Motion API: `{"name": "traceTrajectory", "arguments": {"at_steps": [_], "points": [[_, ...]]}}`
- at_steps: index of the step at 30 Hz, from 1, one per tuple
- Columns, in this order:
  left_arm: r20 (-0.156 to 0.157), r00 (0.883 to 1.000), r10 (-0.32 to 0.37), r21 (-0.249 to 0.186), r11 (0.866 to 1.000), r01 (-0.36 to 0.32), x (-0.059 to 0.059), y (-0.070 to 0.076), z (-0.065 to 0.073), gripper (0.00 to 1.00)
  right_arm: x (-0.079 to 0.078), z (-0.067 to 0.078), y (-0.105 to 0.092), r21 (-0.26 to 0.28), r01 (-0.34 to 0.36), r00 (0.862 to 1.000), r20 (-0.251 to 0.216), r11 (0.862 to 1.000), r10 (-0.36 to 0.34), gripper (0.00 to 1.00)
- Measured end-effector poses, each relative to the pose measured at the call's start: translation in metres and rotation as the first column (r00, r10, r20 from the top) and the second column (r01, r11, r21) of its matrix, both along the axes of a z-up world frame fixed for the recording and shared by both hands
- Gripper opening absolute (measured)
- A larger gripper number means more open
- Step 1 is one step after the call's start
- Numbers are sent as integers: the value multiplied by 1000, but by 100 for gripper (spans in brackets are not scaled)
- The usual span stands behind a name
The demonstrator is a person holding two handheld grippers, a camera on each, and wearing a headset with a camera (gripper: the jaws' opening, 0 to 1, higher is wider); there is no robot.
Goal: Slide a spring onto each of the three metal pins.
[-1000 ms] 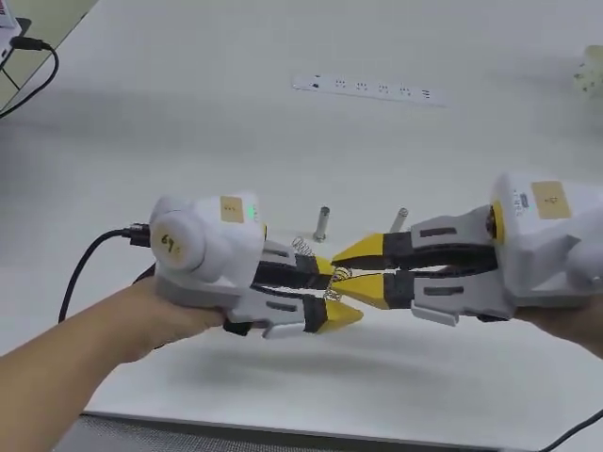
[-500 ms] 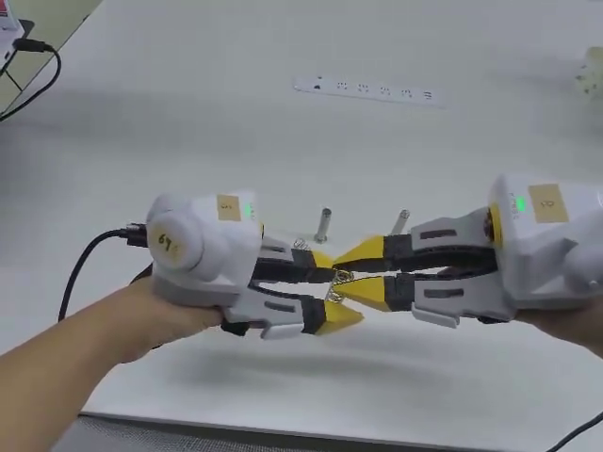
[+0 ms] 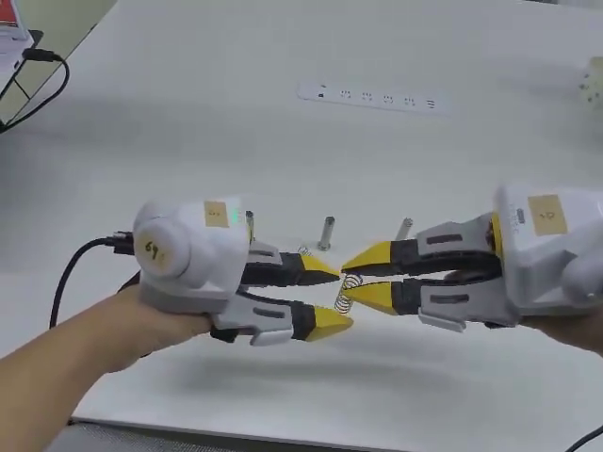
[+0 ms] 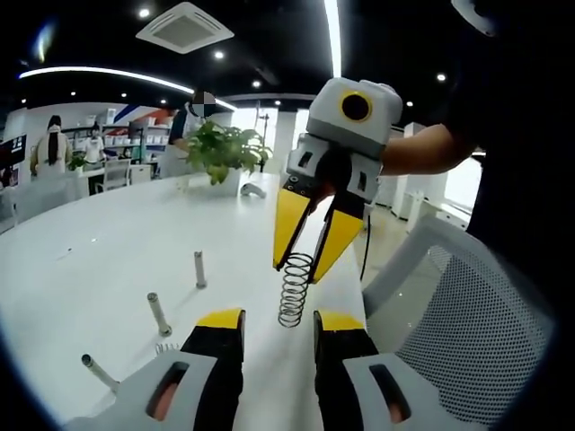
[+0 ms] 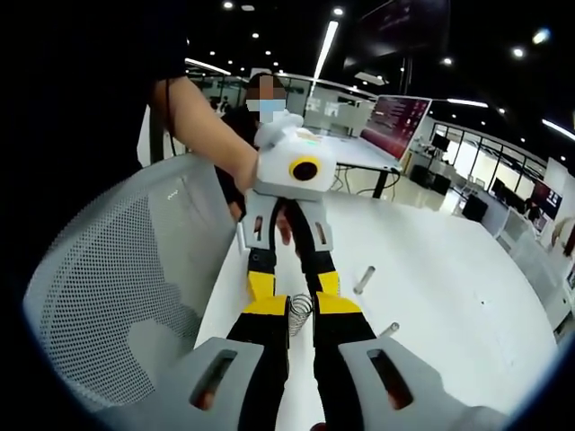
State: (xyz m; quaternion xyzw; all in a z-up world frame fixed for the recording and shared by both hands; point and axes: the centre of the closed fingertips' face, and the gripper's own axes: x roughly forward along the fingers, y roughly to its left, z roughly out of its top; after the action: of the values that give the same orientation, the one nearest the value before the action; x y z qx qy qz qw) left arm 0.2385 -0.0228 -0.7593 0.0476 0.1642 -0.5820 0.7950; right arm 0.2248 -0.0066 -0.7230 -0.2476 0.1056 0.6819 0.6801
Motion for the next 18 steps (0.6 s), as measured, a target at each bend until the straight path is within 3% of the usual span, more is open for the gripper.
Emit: {"name": "traceTrajectory", "arguments": {"at_steps": [10,18], "points": [[1,998,59,-1,998,-59,4,18,3,28,3,1,-2,-7,17,1000,19,1000,-17,6],[1,991,134,-13,991,-134,9,44,8,32,6,-1,-6,-22,30,999,31,999,-29,6]]}}
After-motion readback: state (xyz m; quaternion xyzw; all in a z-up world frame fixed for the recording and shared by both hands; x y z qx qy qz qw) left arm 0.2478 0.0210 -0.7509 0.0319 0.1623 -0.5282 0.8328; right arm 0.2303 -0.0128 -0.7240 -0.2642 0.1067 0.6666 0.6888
